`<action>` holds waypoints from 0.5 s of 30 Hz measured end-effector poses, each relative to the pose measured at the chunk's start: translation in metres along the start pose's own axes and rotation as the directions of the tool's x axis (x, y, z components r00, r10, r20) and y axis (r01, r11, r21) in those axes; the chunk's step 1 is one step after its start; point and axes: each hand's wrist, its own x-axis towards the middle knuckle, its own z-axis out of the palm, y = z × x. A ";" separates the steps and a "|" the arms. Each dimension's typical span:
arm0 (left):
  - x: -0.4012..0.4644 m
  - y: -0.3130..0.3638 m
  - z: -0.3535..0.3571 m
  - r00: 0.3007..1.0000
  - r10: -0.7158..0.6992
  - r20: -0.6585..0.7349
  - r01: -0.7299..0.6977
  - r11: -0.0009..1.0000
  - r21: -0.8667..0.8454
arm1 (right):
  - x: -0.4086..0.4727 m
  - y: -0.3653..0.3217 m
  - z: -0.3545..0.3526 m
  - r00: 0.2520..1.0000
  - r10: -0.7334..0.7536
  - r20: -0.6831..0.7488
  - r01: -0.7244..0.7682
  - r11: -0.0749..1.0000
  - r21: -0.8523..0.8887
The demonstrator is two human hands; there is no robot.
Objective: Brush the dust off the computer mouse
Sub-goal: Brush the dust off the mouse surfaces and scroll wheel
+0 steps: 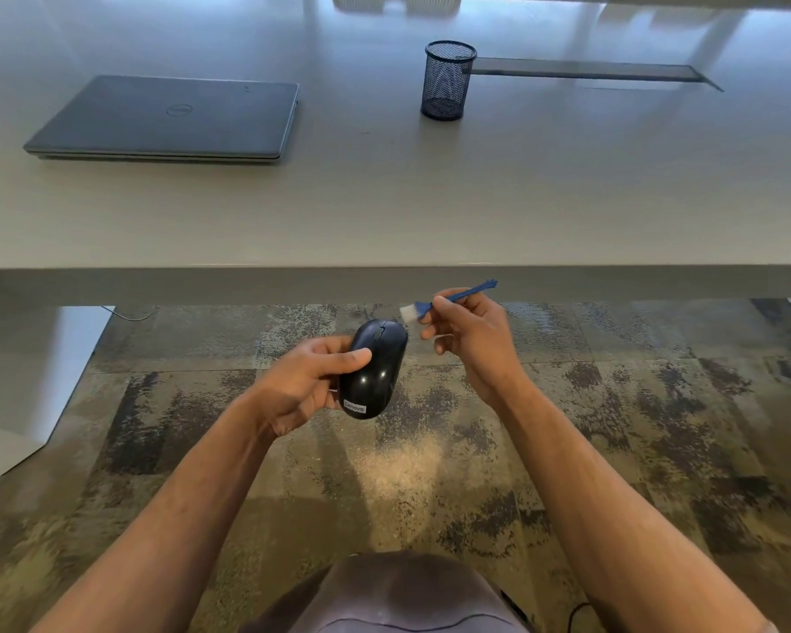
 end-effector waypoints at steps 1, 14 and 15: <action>-0.001 0.000 -0.001 1.000 -0.003 0.014 0.003 1.000 0.011 | 0.003 -0.003 -0.001 0.999 0.035 0.016 -0.035 0.999 0.032; 0.000 -0.003 -0.003 0.996 -0.012 0.088 0.012 1.000 0.004 | 0.017 -0.004 0.010 0.974 0.141 0.179 -0.145 0.989 0.007; 0.000 -0.003 -0.004 0.996 -0.011 0.085 0.011 1.000 -0.004 | 0.017 -0.003 0.008 0.970 0.147 0.195 -0.152 0.988 0.010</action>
